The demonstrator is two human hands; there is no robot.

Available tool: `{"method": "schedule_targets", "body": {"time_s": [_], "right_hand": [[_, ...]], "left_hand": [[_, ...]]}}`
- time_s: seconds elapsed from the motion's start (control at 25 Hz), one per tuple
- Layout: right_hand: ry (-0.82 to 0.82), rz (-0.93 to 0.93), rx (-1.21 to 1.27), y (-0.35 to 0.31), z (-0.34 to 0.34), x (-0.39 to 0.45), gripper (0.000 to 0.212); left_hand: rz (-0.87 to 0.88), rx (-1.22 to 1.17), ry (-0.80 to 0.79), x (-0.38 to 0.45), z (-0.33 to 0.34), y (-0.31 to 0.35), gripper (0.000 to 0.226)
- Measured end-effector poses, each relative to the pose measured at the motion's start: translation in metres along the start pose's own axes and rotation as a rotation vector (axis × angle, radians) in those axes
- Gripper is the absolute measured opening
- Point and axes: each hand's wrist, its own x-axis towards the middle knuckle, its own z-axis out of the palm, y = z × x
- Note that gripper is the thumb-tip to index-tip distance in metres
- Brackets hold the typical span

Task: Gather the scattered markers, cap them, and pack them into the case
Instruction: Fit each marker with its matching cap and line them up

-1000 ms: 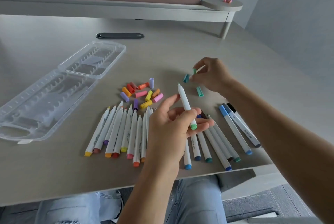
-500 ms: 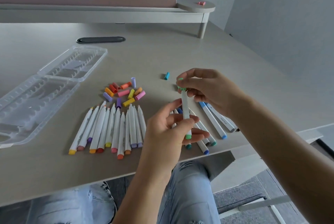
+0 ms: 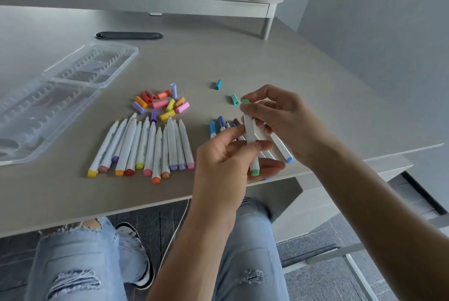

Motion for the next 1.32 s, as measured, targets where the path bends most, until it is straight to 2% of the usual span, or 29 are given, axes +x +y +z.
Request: {"method": "schedule_targets", "body": {"time_s": [0.08, 0.16, 0.24, 0.44, 0.52, 0.68, 0.84, 1.12, 1.32], "right_hand": [[0.008, 0.04, 0.001, 0.001, -0.005, 0.001, 0.015], [0.107, 0.064, -0.037, 0.003, -0.012, 0.01, 0.012], [0.216, 0.04, -0.217, 0.01, -0.02, 0.024, 0.01], [0.117, -0.031, -0.834, 0.03, -0.02, 0.035, 0.014], [0.138, -0.076, -0.962, 0.029, -0.015, 0.031, 0.02], [0.143, -0.102, -1.007, 0.027, -0.008, 0.024, 0.026], [0.051, -0.088, -0.912, 0.019, -0.012, 0.01, 0.014], [0.072, 0.023, -1.167, 0.012, -0.003, 0.003, 0.032], [0.079, 0.014, -1.222, 0.009, 0.002, 0.012, 0.044]], "left_hand": [[-0.001, 0.029, 0.017, -0.001, 0.002, -0.001, 0.017], [-0.009, 0.076, 0.022, -0.006, 0.003, -0.001, 0.015], [-0.004, 0.13, 0.028, -0.013, 0.0, 0.0, 0.016], [0.031, 0.17, 0.112, -0.025, -0.015, 0.004, 0.02], [0.028, 0.157, 0.131, -0.026, -0.02, 0.004, 0.021], [0.022, 0.145, 0.144, -0.027, -0.025, 0.003, 0.023], [0.027, 0.138, 0.161, -0.026, -0.029, 0.002, 0.023], [0.03, 0.147, 0.163, -0.025, -0.029, -0.001, 0.023], [0.08, 0.185, 0.165, -0.024, -0.029, 0.001, 0.017]]}}
